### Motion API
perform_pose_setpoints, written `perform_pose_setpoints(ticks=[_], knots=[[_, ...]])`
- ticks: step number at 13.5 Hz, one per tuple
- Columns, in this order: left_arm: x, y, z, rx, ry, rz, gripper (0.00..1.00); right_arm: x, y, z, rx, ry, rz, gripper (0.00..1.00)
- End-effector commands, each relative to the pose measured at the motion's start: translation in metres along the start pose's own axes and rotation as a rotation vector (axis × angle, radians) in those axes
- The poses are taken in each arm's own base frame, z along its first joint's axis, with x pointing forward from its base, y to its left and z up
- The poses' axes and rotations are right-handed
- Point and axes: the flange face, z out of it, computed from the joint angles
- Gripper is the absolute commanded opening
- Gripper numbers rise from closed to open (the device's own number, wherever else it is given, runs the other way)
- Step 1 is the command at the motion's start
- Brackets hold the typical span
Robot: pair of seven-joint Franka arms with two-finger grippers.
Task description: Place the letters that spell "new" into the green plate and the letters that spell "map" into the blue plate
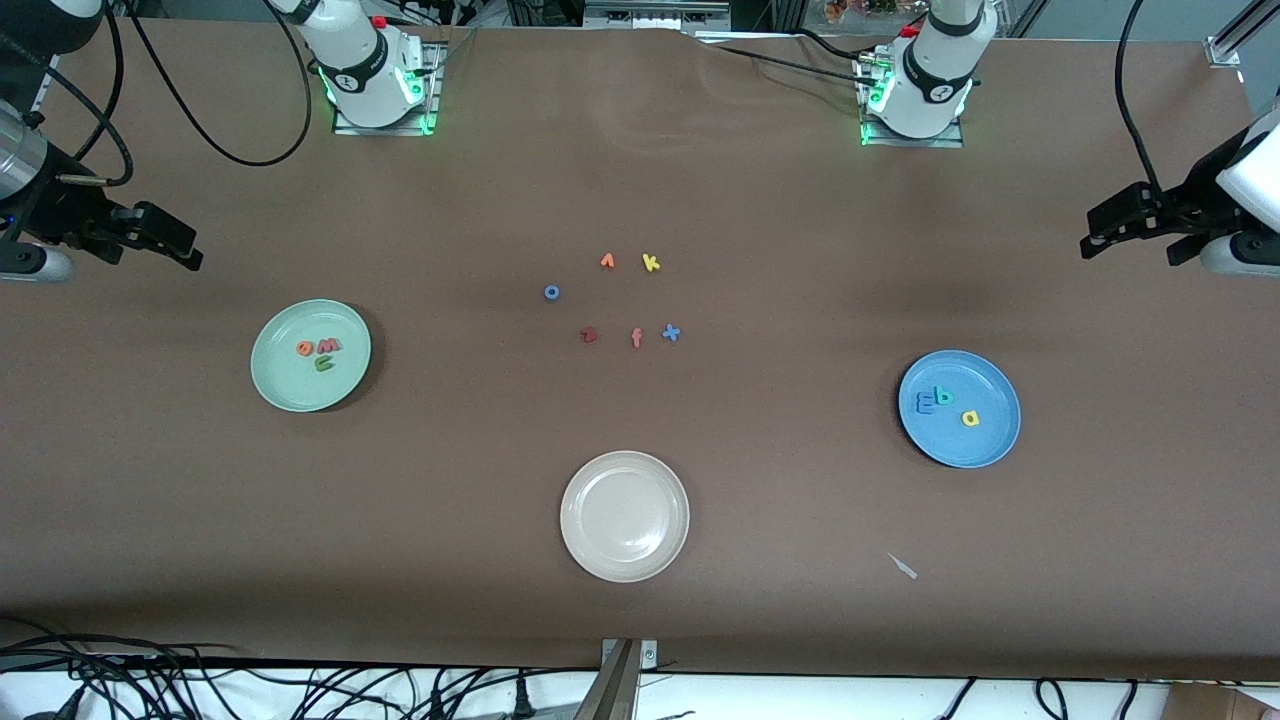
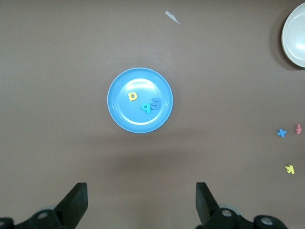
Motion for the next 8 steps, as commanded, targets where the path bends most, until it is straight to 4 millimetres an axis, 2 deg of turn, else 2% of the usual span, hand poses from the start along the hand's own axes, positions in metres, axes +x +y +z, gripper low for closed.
perform_pose_setpoints(ticks=[1,6,8], knots=[[0.0006,0.0084,0.0056,0.006,-0.006,0.017,1.00,-0.0036,0.0009,-0.0088,-0.014,0.007,-0.016,1.00],[0.0053,0.0049,0.0108,0.026,-0.010,0.017,1.00,-0.0028,0.0060,-0.0075,-0.015,0.001,-0.007,1.00],[0.0061,0.0041,0.0066,0.059,-0.002,0.024,1.00,-0.0028,0.0061,-0.0075,-0.015,0.001,-0.007,1.00]])
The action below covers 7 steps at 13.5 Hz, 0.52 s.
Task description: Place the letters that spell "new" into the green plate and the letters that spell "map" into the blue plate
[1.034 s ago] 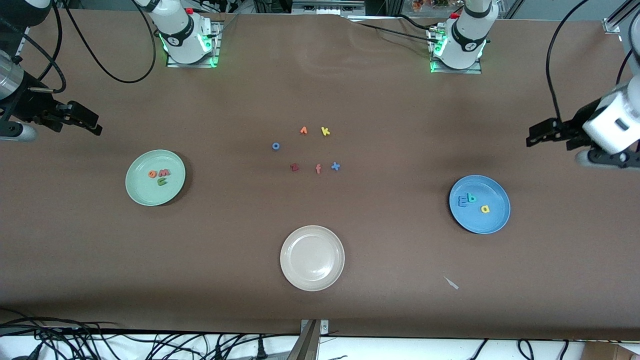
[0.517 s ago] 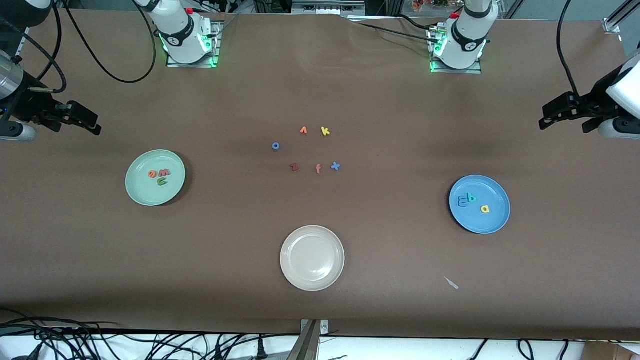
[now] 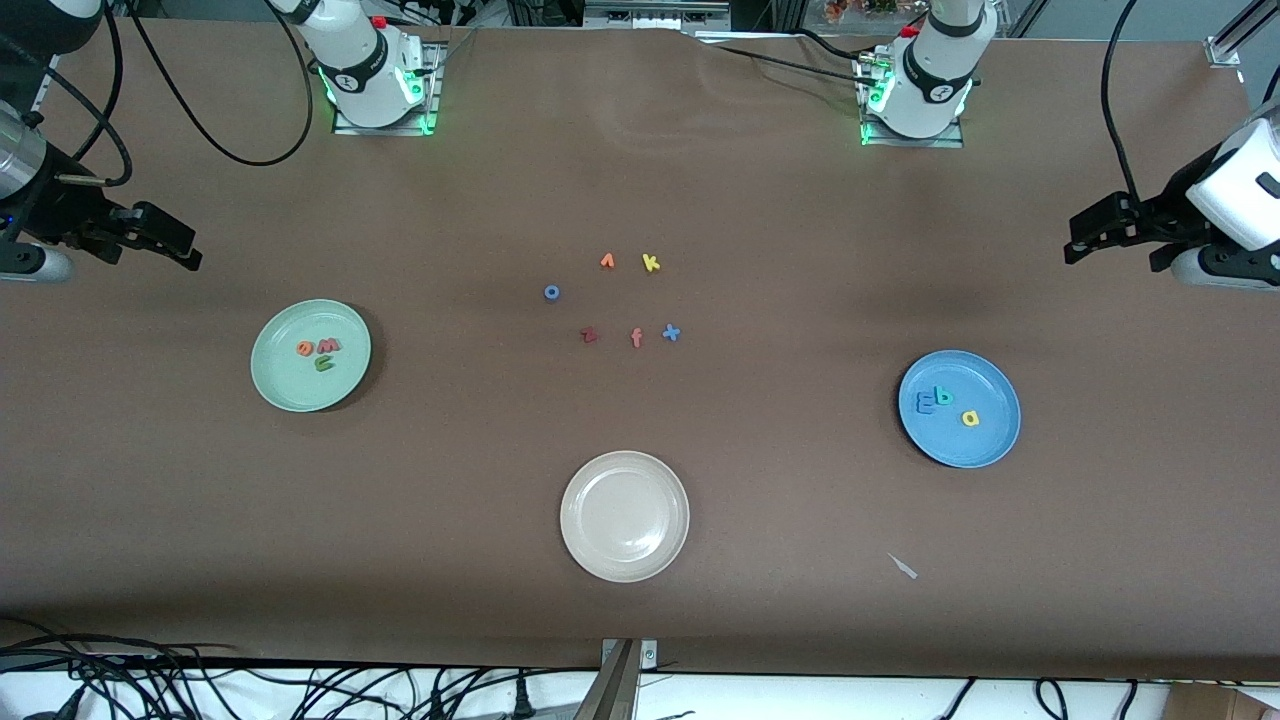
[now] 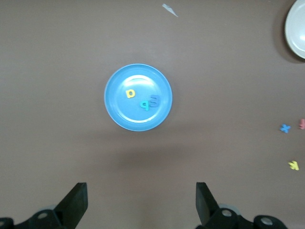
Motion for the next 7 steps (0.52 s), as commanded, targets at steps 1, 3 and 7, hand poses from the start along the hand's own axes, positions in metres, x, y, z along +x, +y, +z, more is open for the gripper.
perform_pose_setpoints(ticks=[1,3,7], knots=[[0.0015,-0.0007,-0.0036,0.036,0.012,0.006,1.00,-0.0030,0.0026,-0.0075,-0.014,0.001,-0.013,1.00],[0.0014,0.0012,-0.0034,0.035,0.010,0.009,1.00,-0.0031,0.0008,-0.0074,-0.014,0.001,-0.013,1.00],[0.0032,0.0031,0.0006,0.035,0.003,0.014,1.00,-0.0031,0.0017,-0.0075,-0.014,0.001,-0.014,1.00]])
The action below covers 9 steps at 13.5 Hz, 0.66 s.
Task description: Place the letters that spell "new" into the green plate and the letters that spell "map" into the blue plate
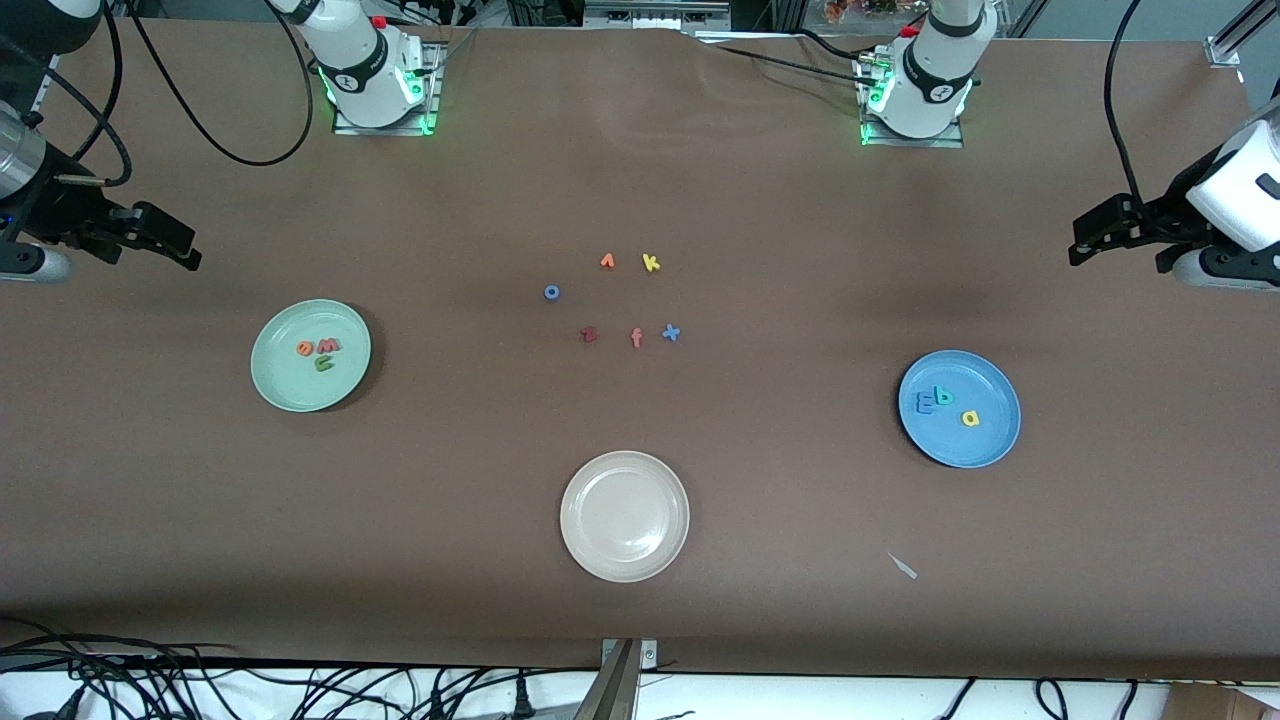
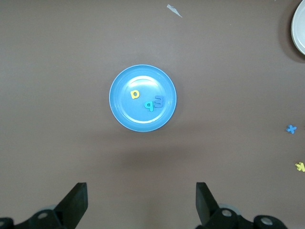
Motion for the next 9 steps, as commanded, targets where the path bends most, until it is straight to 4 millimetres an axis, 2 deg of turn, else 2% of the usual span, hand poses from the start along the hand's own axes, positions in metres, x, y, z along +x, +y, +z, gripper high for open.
perform_pose_setpoints(ticks=[1,9], knots=[[0.0028,0.0022,0.0010,0.026,0.001,0.010,1.00,-0.0030,0.0021,-0.0075,-0.013,0.001,-0.010,1.00],[0.0026,0.0022,0.0019,0.026,-0.002,0.010,1.00,-0.0028,0.0021,-0.0076,-0.013,0.003,-0.010,1.00]])
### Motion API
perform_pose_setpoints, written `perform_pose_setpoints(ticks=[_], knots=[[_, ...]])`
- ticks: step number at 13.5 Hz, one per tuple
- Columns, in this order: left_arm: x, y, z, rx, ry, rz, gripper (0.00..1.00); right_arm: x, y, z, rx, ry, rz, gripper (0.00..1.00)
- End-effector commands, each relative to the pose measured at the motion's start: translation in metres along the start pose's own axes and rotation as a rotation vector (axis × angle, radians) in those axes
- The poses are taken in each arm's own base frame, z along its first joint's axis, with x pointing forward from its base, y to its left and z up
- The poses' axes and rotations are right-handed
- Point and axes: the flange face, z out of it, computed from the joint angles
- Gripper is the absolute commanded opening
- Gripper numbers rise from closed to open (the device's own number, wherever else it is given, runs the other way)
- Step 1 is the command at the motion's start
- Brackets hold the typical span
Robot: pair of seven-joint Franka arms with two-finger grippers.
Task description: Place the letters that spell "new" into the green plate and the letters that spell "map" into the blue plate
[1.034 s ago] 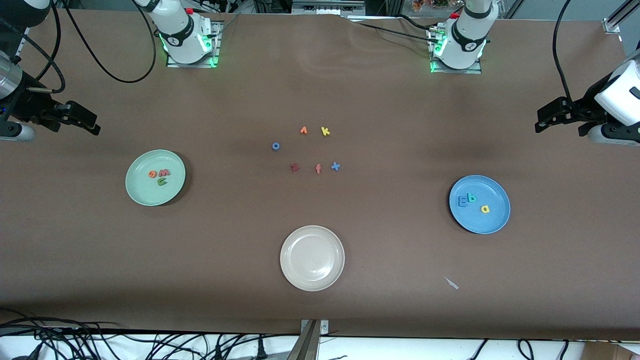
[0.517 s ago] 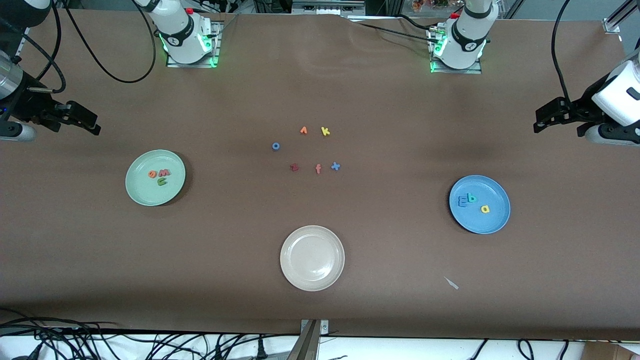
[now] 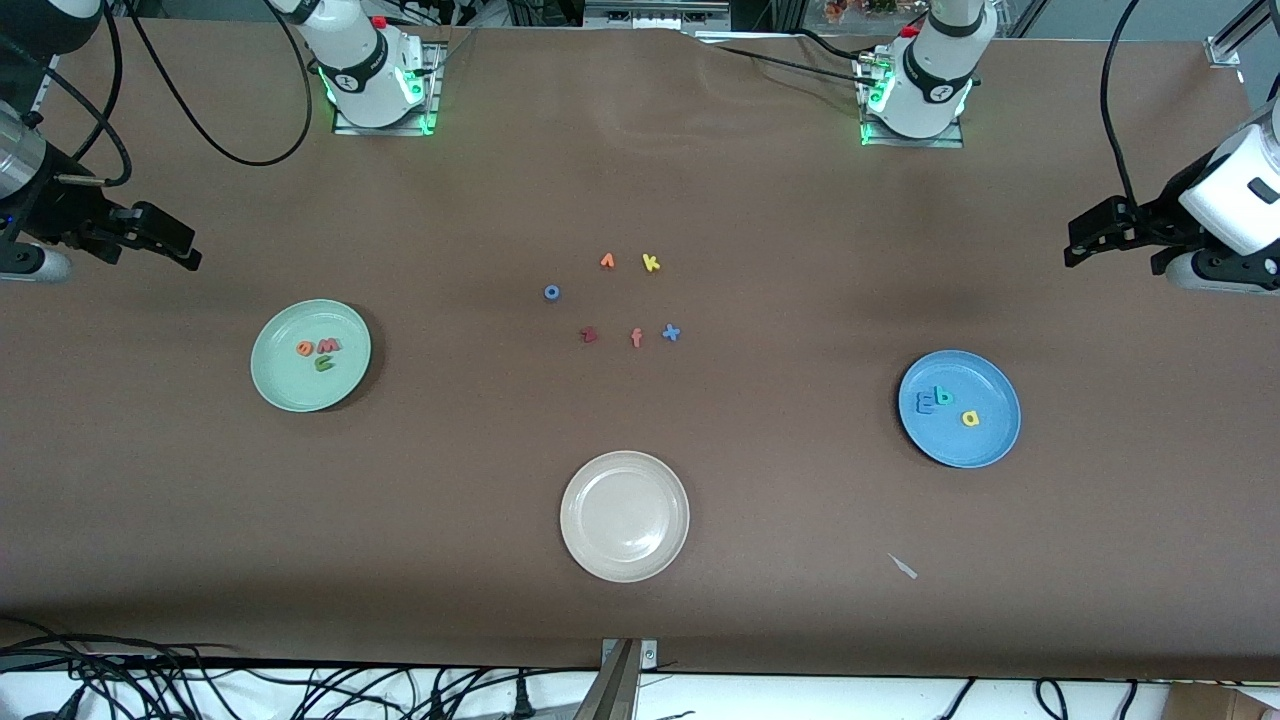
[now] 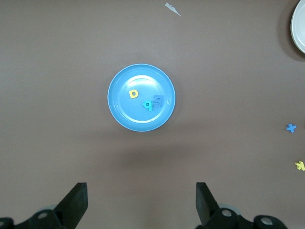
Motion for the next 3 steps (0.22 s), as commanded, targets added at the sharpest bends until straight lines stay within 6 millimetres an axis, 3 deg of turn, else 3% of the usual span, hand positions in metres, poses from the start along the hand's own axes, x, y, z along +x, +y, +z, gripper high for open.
perform_pose_setpoints(ticks=[1,3], knots=[[0.0010,0.0018,-0.0011,0.027,0.004,0.007,1.00,-0.0030,0.0021,-0.0075,-0.013,0.001,-0.009,1.00],[0.0010,0.0026,-0.0011,0.027,0.004,0.009,1.00,-0.0028,0.0028,-0.0082,-0.012,0.003,-0.009,1.00]])
